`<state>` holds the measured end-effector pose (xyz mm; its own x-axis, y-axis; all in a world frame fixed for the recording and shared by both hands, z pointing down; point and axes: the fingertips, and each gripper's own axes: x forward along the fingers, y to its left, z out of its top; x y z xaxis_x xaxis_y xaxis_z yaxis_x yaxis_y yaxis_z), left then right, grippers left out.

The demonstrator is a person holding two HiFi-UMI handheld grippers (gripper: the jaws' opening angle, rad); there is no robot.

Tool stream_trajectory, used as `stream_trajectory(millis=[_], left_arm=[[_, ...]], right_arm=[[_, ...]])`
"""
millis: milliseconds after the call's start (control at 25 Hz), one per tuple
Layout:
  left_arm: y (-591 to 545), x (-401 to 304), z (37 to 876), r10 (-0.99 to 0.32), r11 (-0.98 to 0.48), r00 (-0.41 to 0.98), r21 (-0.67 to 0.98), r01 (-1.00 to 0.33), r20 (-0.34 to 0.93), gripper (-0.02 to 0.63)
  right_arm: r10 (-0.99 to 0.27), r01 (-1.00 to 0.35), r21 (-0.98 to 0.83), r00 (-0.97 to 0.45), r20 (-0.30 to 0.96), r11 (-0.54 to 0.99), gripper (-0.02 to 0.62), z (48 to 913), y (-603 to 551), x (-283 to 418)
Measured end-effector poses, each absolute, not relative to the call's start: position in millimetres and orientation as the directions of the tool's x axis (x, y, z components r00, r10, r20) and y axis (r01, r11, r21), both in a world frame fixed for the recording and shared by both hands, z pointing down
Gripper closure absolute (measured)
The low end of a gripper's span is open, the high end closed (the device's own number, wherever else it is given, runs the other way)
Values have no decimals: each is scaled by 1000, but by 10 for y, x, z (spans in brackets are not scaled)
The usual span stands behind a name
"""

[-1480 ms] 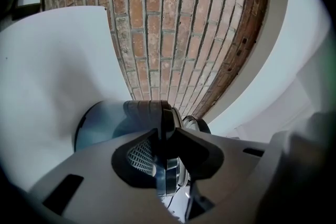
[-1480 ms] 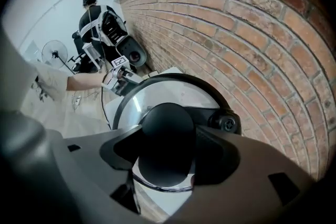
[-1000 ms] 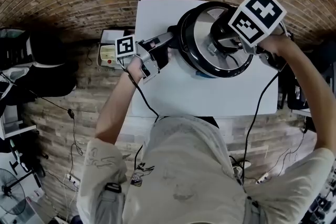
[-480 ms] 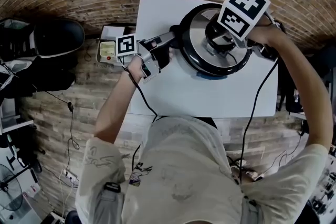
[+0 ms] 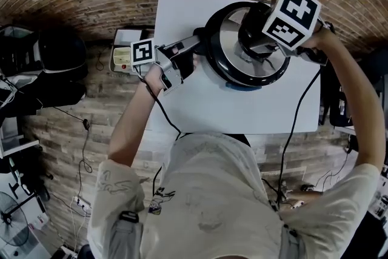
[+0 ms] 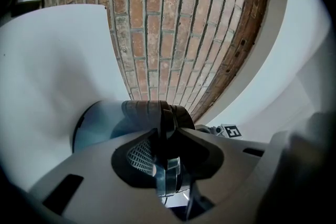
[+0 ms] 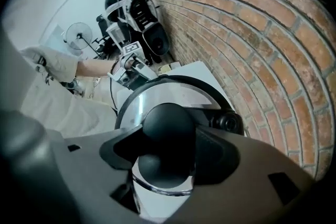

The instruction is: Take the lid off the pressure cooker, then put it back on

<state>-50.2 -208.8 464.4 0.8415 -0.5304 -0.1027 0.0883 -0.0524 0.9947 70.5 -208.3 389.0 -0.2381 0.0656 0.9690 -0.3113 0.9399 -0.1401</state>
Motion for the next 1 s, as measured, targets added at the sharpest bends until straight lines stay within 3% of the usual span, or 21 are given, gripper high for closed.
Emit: stream_trajectory(millis=[80, 280, 1000], left_arm=[[-2083, -496, 4655, -531, -47, 842, 995, 87, -99, 489], [-2096, -495, 4651, -530, -48, 842, 995, 88, -100, 489], [-2097, -491, 4643, -529, -53, 842, 994, 94, -108, 489]], right_arm=[[59, -296, -139, -262, 963, 945, 293, 3901, -2075, 688], [12, -424, -106, -217, 976, 900, 298, 4033, -2145, 585], [37, -352, -126, -250, 968, 927, 291, 4025, -2112, 587]])
